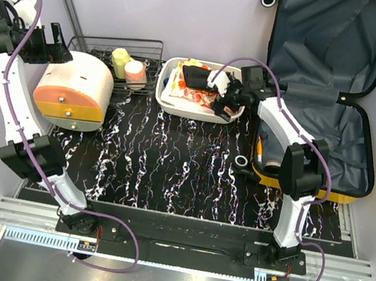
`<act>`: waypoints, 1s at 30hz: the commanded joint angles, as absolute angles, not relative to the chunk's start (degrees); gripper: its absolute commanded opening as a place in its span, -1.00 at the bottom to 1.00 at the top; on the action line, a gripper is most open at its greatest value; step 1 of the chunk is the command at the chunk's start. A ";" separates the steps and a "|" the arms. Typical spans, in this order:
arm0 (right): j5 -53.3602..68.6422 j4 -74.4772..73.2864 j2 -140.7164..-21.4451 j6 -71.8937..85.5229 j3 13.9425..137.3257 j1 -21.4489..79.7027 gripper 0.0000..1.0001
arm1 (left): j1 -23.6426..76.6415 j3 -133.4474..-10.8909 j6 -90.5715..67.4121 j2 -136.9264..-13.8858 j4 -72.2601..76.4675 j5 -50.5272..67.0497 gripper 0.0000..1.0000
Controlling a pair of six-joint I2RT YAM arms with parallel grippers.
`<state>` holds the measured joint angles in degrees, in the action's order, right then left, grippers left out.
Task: Open, take out, and arrange the luggage
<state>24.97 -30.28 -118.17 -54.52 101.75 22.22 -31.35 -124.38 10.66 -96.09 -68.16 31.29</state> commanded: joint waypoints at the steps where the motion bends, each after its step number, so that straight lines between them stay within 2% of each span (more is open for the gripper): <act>1: 28.56 -28.91 -109.52 -46.24 100.29 22.50 1.00 | -31.55 -126.21 10.02 -100.63 -64.26 26.90 0.98; 6: 29.88 -29.88 -104.77 -42.98 98.18 22.59 1.00 | -31.64 -125.25 9.75 -105.11 -60.47 23.47 0.98; 10: 28.57 -29.97 -102.13 -43.86 96.77 22.50 0.99 | -31.73 -118.25 12.99 -104.86 -60.47 23.72 0.98; 19: 28.56 -30.94 -99.75 -42.19 96.59 22.50 0.99 | -30.50 -91.70 15.21 -90.80 -64.07 37.52 0.78; 30: 32.43 -31.82 -103.01 -34.90 101.33 22.50 1.00 | -25.32 -82.53 16.26 -82.01 -67.67 40.17 0.75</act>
